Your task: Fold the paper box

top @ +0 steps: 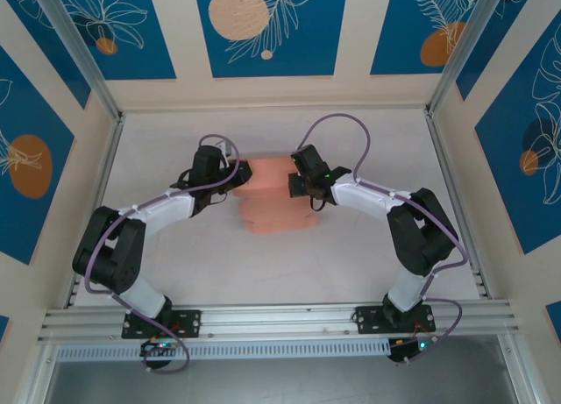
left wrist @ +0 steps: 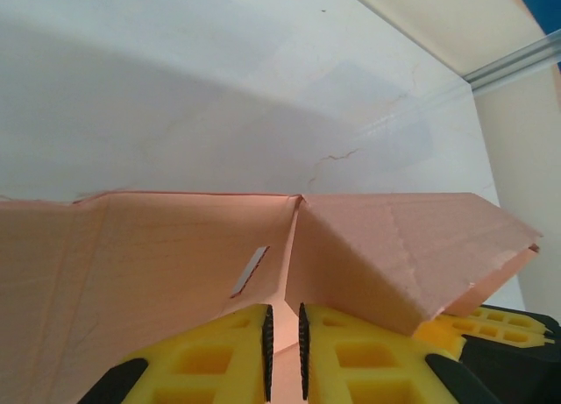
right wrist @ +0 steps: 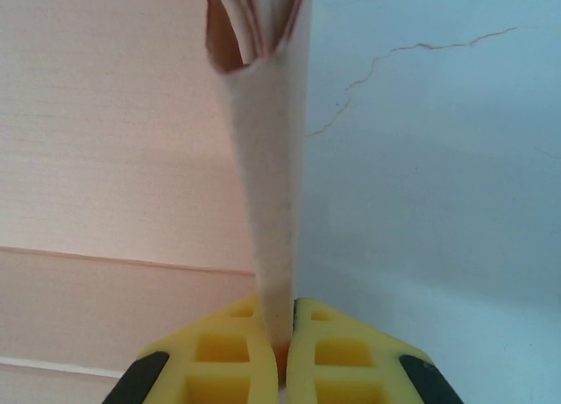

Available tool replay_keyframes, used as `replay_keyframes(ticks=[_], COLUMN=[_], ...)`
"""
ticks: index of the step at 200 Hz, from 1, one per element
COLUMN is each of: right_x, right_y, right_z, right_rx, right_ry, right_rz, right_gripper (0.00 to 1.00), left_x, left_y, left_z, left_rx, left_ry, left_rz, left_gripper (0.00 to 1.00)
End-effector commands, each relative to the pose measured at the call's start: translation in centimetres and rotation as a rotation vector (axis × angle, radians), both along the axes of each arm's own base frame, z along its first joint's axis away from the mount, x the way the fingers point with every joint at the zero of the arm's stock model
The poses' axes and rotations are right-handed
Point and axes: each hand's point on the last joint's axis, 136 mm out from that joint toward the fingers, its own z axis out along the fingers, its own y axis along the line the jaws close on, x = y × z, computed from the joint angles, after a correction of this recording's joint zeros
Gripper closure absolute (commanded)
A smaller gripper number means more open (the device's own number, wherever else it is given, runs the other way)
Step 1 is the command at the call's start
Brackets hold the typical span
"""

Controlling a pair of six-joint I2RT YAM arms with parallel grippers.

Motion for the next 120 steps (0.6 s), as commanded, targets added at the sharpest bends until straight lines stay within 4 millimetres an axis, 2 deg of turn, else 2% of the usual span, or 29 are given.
replay_keyframes(ticks=[1,58,83,104,120], right_x=[0.2,0.4,0.3,0.3,0.3], right_y=[0.2,0.2,0.3,0.5,0.7], right_z=[1.1,0.7,0.7,0.8,0.9], right_rx=[0.026,0.040,0.050,0.057,0.063], right_ry=[-0.040,-0.039,-0.036,-0.034,-0.033], right_rz=[-0.033,-0.050,-0.049,-0.044,-0.039], right_gripper=[0.92,0.92,0.92,0.92,0.92], left_x=[-0.2,-4.6,-6.9,-8.3,-8.9], left_y=[-0.6,3.0,4.3,5.2,5.2], left_z=[1.6,0.5,-0.1,-0.6,-1.2], left_rx=[-0.060,-0.005,-0.003,-0.009,-0.025], left_ry=[-0.036,0.030,0.062,0.085,0.100], left_rz=[-0.017,0.052,0.083,0.112,0.108], left_gripper=[0.81,0.74,0.61,0.42,0.39])
